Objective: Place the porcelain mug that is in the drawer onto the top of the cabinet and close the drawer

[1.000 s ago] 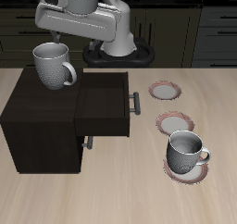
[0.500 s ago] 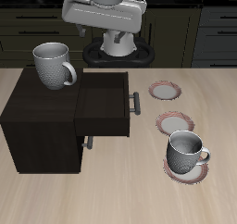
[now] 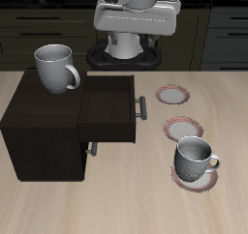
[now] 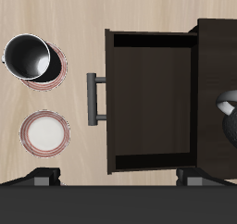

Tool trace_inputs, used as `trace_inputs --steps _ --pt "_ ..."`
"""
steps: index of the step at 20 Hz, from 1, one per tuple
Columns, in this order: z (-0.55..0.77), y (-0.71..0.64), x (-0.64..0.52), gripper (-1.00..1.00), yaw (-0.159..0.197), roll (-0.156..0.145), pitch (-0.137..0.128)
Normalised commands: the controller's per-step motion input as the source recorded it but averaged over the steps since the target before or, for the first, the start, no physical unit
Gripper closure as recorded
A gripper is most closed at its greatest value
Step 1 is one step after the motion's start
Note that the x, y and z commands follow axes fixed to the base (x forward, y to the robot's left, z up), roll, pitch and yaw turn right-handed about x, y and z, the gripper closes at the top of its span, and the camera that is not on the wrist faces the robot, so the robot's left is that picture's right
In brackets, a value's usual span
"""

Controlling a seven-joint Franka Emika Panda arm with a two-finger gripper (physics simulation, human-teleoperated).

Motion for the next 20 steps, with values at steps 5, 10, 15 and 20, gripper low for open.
trace_inputs --steps 5,10,15,20 --pt "-0.09 0.43 0.07 -1.00 0.003 0.045 0.009" --pt "-0.14 0.53 0.01 -1.00 -0.001 0.062 0.013" --pt "-0.25 0.48 0.04 -1.00 0.031 0.062 0.019" --pt "-0.30 0.46 0.10 -1.00 0.012 0.047 0.019"
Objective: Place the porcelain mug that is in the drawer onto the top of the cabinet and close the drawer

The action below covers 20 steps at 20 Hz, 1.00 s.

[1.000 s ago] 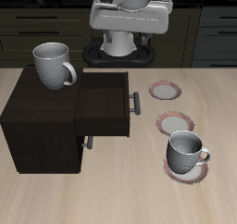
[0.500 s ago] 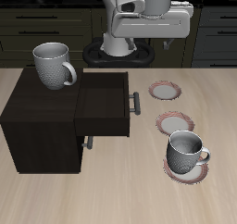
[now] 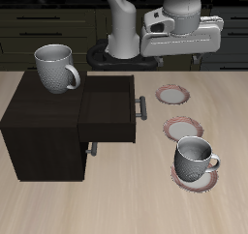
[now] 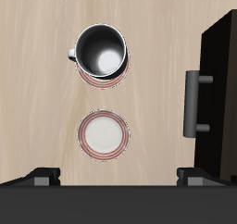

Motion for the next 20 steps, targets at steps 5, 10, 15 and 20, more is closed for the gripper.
trace_inputs --steps 5,10,15,20 --pt "-0.28 0.16 0.15 -1.00 0.007 0.016 0.030" --pt "-0.33 0.06 0.24 -1.00 0.010 -0.008 0.032" --pt "-0.38 0.00 0.20 -1.00 -0.005 -0.005 0.048" --pt "-0.36 0.03 0.02 -1.00 0.006 0.004 0.048"
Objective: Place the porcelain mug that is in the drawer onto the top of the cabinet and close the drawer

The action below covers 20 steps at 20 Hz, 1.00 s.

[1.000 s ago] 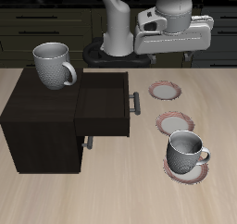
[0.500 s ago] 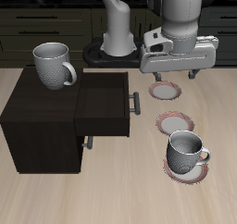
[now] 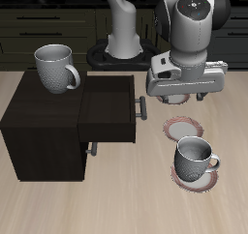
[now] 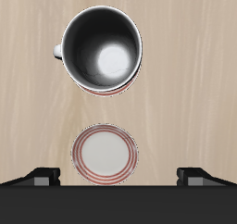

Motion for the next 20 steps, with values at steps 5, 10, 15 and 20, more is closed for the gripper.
trace_inputs --steps 5,10,15,20 --pt "-0.30 -0.01 0.01 -1.00 -0.008 0.001 0.043" --pt "-0.32 -0.16 0.01 -1.00 -0.009 -0.015 0.041" --pt "-0.17 -0.23 -0.01 -1.00 -0.027 -0.028 0.035" --pt "0.07 -0.53 -0.05 -1.00 -0.006 -0.046 -0.018"
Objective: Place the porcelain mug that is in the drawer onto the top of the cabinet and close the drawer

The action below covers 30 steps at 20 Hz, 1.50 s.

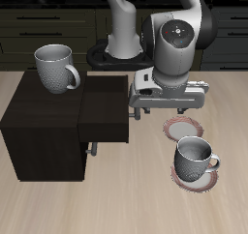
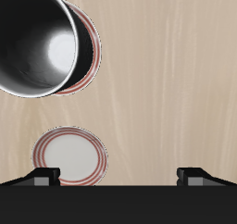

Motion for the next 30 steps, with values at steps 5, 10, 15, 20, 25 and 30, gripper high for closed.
trace_inputs --steps 5,10,15,20,25,30 --pt "0.02 -0.21 0.01 -1.00 -0.009 -0.021 -0.003" --pt "-0.06 -0.93 0.23 -1.00 -0.018 -0.113 -0.013" --pt "-0.08 -0.38 0.09 -1.00 -0.008 -0.052 0.007" --pt "-0.14 -0.36 0.07 -1.00 -0.011 -0.045 0.017" --pt "-0.17 -0.46 0.06 -1.00 0.007 -0.071 0.012" --pt "-0.16 -0.47 0.03 -1.00 0.001 -0.068 0.015"
